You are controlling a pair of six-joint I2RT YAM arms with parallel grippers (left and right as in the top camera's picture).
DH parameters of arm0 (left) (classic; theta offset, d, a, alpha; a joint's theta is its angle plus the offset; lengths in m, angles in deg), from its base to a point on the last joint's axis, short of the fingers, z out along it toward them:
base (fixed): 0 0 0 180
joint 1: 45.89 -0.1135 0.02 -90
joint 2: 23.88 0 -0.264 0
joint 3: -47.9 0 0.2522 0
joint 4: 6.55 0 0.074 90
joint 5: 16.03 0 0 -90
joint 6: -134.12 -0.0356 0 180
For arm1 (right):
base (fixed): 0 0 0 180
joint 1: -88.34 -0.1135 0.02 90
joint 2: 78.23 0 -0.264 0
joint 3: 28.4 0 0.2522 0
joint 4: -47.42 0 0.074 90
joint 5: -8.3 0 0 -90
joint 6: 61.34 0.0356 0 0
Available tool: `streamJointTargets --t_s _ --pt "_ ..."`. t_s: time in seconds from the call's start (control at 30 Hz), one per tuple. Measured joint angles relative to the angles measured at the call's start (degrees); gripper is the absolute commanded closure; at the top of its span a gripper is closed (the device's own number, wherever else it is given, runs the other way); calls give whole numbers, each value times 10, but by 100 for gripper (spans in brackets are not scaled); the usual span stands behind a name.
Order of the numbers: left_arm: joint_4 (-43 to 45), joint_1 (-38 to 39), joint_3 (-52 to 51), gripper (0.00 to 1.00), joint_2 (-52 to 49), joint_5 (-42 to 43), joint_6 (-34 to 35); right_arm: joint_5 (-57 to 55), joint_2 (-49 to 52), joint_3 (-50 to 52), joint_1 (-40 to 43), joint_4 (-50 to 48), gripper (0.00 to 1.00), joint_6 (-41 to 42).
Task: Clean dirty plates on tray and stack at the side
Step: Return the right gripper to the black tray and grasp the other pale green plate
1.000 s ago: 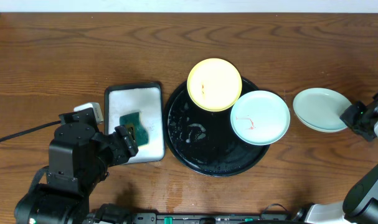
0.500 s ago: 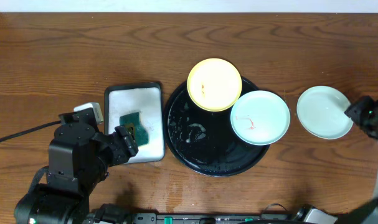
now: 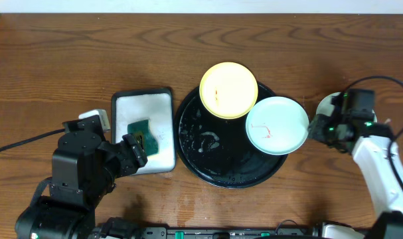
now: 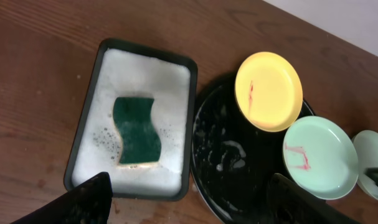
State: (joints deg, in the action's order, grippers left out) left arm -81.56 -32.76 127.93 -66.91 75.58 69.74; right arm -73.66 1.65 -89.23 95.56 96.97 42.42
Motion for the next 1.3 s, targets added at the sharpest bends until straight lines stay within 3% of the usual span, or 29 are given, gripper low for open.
streamJointTargets --t_s 0.07,0.2,0.23,0.4,0.77,1.07,1.1,1.17,1.3 --pt "0 0 0 20 0 0 0 -2 9 23 -17 -57 60 -14" --pt "0 0 0 20 0 0 0 -5 19 44 -45 -108 95 -35" --pt "0 0 0 20 0 0 0 -7 21 45 -47 -113 99 -39" --pt "0 0 0 20 0 0 0 -13 20 43 -47 -102 99 -40" --pt "0 0 0 20 0 0 0 16 -82 -40 -56 57 99 2" --pt "0 0 0 20 0 0 0 43 -68 -2 -191 63 99 102" --pt "0 0 0 20 0 0 0 38 -59 7 -210 50 98 114" --pt "0 0 0 20 0 0 0 15 -36 18 -240 22 75 112" --pt "0 0 0 20 0 0 0 -31 -23 19 -242 -29 66 37"
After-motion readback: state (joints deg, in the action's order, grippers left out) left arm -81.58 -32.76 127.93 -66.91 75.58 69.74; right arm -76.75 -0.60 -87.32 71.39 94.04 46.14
